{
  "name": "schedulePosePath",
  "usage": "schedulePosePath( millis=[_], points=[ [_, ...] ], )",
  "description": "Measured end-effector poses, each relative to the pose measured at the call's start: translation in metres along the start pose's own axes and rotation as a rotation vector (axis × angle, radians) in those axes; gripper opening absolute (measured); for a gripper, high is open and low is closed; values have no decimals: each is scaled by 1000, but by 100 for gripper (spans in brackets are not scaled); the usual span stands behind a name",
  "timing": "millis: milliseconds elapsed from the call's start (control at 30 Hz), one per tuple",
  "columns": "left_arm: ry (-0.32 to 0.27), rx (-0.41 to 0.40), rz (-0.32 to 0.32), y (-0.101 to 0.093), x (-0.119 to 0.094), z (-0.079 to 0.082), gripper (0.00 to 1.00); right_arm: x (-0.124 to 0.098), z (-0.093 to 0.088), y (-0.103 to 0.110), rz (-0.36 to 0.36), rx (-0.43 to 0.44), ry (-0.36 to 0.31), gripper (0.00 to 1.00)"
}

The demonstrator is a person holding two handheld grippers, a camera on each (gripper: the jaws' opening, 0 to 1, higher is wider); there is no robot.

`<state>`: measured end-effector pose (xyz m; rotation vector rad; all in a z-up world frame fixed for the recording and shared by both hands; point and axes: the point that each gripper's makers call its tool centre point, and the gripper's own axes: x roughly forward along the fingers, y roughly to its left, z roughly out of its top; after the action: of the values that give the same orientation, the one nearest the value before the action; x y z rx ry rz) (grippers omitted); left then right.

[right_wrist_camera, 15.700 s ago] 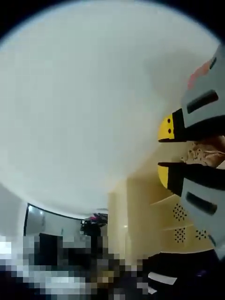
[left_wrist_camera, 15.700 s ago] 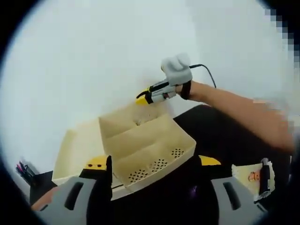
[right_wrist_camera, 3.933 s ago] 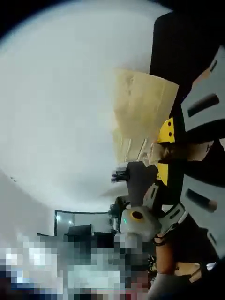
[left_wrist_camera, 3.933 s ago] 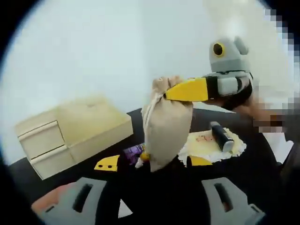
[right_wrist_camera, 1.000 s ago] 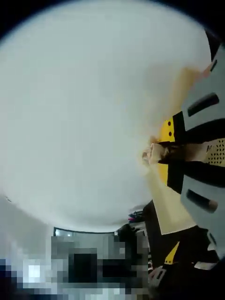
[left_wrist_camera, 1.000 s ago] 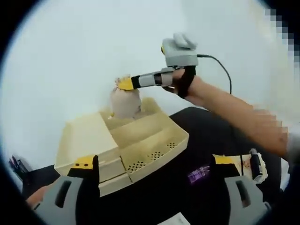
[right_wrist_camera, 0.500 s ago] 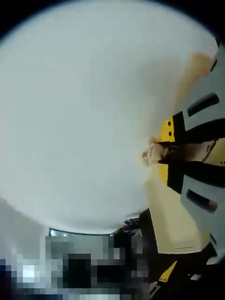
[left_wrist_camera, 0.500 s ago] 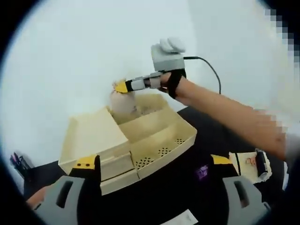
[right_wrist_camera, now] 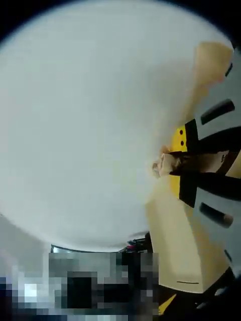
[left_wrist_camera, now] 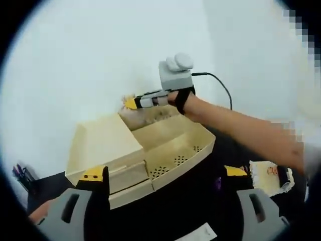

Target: Open the drawer, pick up the cosmetic bottles from the table one by one, place them into the drawer, release the gripper, close the drawer, and move the gripper away

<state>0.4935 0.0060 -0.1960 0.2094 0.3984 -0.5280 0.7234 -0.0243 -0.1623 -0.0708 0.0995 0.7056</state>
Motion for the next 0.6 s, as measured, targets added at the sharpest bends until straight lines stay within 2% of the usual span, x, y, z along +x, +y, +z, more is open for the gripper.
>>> schedulePosePath(
  millis=[133, 333, 600],
  points=[
    [6, 5, 2, -1, 3, -2, 84, 2, -5, -4, 2, -46, 34, 9],
    [11, 3, 7, -5, 2, -8, 84, 2, -11, -3, 14, -38, 52, 10],
    [13, 5, 1, -8, 2, -10, 83, 8, -33, -7, -1, -40, 103, 10]
  ],
)
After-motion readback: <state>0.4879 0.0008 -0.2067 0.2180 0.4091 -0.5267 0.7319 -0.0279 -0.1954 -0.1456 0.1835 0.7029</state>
